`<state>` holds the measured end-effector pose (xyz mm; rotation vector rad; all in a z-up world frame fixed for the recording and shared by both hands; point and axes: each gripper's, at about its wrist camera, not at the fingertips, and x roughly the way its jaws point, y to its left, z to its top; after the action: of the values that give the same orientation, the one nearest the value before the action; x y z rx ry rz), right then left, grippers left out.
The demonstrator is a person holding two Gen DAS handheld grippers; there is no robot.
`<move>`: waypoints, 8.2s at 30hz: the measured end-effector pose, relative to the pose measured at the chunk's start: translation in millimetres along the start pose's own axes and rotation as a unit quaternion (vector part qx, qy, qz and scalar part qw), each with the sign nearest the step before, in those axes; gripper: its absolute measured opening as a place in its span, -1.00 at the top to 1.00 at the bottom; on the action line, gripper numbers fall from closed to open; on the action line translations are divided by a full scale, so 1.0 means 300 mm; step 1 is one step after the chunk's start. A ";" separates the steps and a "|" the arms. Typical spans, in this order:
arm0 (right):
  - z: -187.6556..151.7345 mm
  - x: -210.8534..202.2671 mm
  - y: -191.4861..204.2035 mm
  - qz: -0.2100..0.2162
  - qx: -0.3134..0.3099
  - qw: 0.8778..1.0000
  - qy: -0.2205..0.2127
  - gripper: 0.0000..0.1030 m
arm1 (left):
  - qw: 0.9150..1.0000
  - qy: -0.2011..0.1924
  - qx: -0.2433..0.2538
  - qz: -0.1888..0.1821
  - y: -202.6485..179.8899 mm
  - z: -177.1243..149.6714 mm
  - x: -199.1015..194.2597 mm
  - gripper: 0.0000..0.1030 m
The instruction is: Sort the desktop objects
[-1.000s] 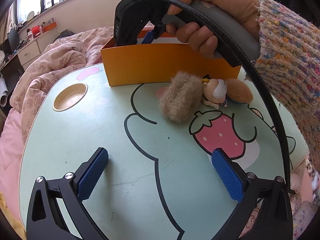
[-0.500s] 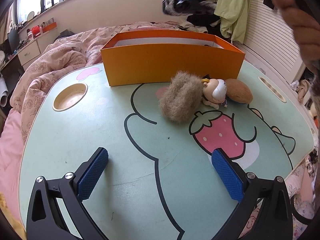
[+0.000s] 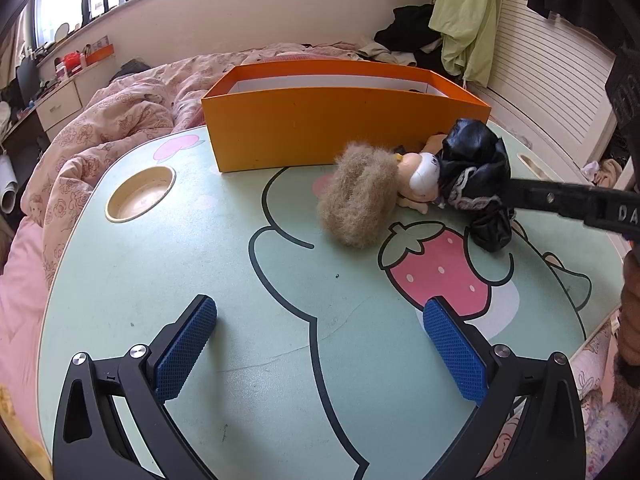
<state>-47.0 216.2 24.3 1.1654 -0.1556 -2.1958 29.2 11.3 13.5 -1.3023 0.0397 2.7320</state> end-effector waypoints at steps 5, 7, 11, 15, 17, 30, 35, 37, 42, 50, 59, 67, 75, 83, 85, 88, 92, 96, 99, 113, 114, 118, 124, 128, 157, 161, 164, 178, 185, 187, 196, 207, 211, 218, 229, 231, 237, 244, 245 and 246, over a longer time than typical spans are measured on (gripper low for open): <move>-0.033 -0.029 0.019 -0.008 -0.011 1.000 -0.021 -0.47 | 1.000 0.000 0.000 0.000 0.000 0.001 0.000 -0.99; -0.060 -0.033 0.036 -0.035 -0.030 0.999 -0.020 -0.53 | 1.000 0.000 0.000 0.000 0.000 -0.001 -0.001 -0.99; -0.138 0.006 0.071 -0.132 -0.087 0.987 -0.015 -1.00 | 1.000 -0.001 0.000 0.001 0.000 0.000 -0.001 -0.99; -0.145 0.011 0.052 -0.144 -0.080 0.986 -0.020 -1.00 | 1.000 -0.001 0.000 0.002 -0.002 0.003 0.001 -0.99; -0.146 0.009 0.048 -0.145 -0.080 0.986 -0.021 -1.00 | 1.000 -0.001 0.000 0.002 -0.001 0.002 -0.001 -0.99; -0.145 0.007 0.046 -0.144 -0.079 0.986 -0.021 -1.00 | 1.000 0.002 0.002 0.002 0.000 0.005 -0.001 -0.99; -0.145 0.005 0.046 -0.143 -0.079 0.986 -0.021 -1.00 | 1.000 -0.013 0.005 -0.008 -0.006 0.062 -0.040 -0.99; -0.144 0.005 0.046 -0.143 -0.079 0.986 -0.021 -1.00 | 0.999 -0.036 0.004 -0.032 -0.013 0.136 -0.096 -0.99; -0.145 0.005 0.044 -0.143 -0.079 0.986 -0.021 -1.00 | 0.994 -0.047 0.015 -0.096 -0.061 0.409 -0.125 -0.98; -0.143 0.000 0.051 -0.141 -0.079 0.987 -0.022 -1.00 | 0.988 0.103 0.073 -0.091 -0.234 0.710 0.271 -0.33; -0.138 0.009 0.062 -0.138 -0.078 0.987 -0.023 -1.00 | 0.978 0.174 0.074 -0.088 -0.320 0.717 0.485 0.08; -0.133 0.013 0.063 -0.137 -0.078 0.987 -0.024 -1.00 | 0.984 0.130 0.039 -0.120 -0.230 0.739 0.364 0.43; -0.134 0.014 0.061 -0.137 -0.078 0.987 -0.024 -1.00 | 0.985 0.003 0.028 -0.173 -0.086 0.703 -0.055 0.43; -0.135 0.012 0.057 -0.136 -0.078 0.987 -0.024 -1.00 | 0.987 -0.072 -0.019 -0.142 0.072 0.417 -0.259 0.43; -0.135 0.013 0.057 -0.136 -0.078 0.987 -0.024 -1.00 | 0.991 -0.074 -0.037 -0.105 0.111 0.350 -0.222 0.43; -0.135 0.013 0.057 -0.136 -0.079 0.987 -0.024 -1.00 | 0.992 -0.056 -0.059 -0.095 0.149 0.265 -0.128 0.43; -0.136 0.013 0.057 -0.136 -0.079 0.987 -0.024 -1.00 | 0.992 -0.029 -0.075 -0.098 0.132 0.184 -0.016 0.43; -0.136 0.013 0.057 -0.136 -0.079 0.987 -0.025 -1.00 | 0.988 0.009 -0.082 -0.128 0.080 0.113 0.033 0.30; -0.136 0.012 0.056 -0.136 -0.079 0.987 -0.025 -1.00 | 0.992 0.004 -0.067 -0.110 0.041 0.075 0.024 0.08; -0.138 0.012 0.053 -0.135 -0.079 0.987 -0.024 -1.00 | 1.000 0.019 0.011 -0.001 -0.067 0.002 -0.002 -0.99; -0.137 0.012 0.054 -0.135 -0.080 0.987 -0.024 -1.00 | 1.000 0.017 0.010 -0.001 -0.065 -0.001 -0.003 -0.99; -0.126 -0.026 0.048 -0.125 -0.058 0.990 -0.028 -0.79 | 1.000 0.016 0.009 -0.003 -0.057 0.001 -0.004 -0.99; 0.036 -0.148 0.070 -0.061 -0.028 0.995 -0.067 -0.69 | 1.000 0.015 0.008 -0.002 -0.057 0.000 -0.008 -0.99; 0.249 -0.085 0.134 -0.086 -0.061 0.994 -0.042 -0.61 | 1.000 0.015 0.008 -0.002 -0.058 0.002 -0.008 -0.99; 0.610 0.534 -0.031 -0.148 -0.016 0.972 0.182 0.44 | 1.000 0.013 0.007 -0.005 -0.061 0.002 -0.011 -0.99; 0.618 0.486 -0.041 -0.143 -0.006 0.977 0.160 0.45 | 1.000 0.013 0.007 -0.005 -0.061 0.002 -0.011 -0.99; 0.603 0.356 -0.008 -0.120 -0.010 0.987 0.106 0.45 | 1.000 0.013 0.008 -0.005 -0.060 0.002 -0.010 -0.99; 0.073 -0.033 -0.127 -0.134 -0.025 0.990 0.023 0.44 | 1.000 0.014 0.007 -0.002 -0.059 0.002 -0.006 -0.99; 0.039 0.054 -0.012 -0.079 -0.061 0.995 0.022 0.42 | 1.000 0.014 0.007 -0.003 -0.059 0.002 -0.005 -0.99; 0.027 0.026 -0.015 -0.055 -0.044 0.998 -0.003 0.09 | 1.000 0.014 0.007 -0.003 -0.058 0.002 -0.005 -0.99; -0.129 -0.047 -0.018 -0.107 -0.069 0.991 -0.037 -0.49 | 1.000 0.014 0.007 -0.003 -0.056 0.001 -0.004 -0.99; -0.159 -0.020 -0.021 -0.128 -0.092 0.987 -0.044 -1.00 | 1.000 0.013 0.007 -0.002 -0.057 0.001 -0.006 -0.99; -0.159 -0.020 -0.021 -0.128 -0.092 0.987 -0.043 -1.00 | 1.000 0.012 0.006 -0.001 -0.055 0.000 -0.007 -0.99; -0.159 -0.020 -0.020 -0.127 -0.091 0.987 -0.044 -1.00 | 0.999 0.048 0.006 -0.022 -0.027 0.037 -0.011 -0.99; -0.159 -0.021 -0.022 -0.127 -0.092 0.987 -0.042 -1.00 | 0.993 -0.003 0.011 -0.114 -0.051 0.468 -0.131 -0.99; -0.161 -0.020 -0.019 -0.128 -0.093 0.987 -0.041 -1.00 | 0.991 0.025 0.023 -0.127 -0.092 0.554 -0.055 -0.88; -0.168 -0.019 -0.019 -0.126 -0.092 0.987 -0.046 -1.00 | 0.979 0.145 0.040 -0.134 -0.213 0.707 0.265 -0.25; -0.176 -0.021 -0.016 -0.126 -0.091 0.987 -0.051 -1.00 | 0.956 0.237 0.015 -0.173 -0.268 0.681 0.488 0.16; -0.177 -0.022 -0.016 -0.126 -0.091 0.987 -0.052 -1.00 | 0.955 0.240 0.016 -0.172 -0.276 0.671 0.493 0.16; -0.177 -0.022 -0.015 -0.126 -0.090 0.987 -0.052 -1.00 | 0.955 0.241 0.021 -0.171 -0.286 0.660 0.496 0.16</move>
<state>-5.1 233.5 -4.6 1.0158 0.1532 -2.4340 -206.9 124.7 25.3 -1.7423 -0.0780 2.0712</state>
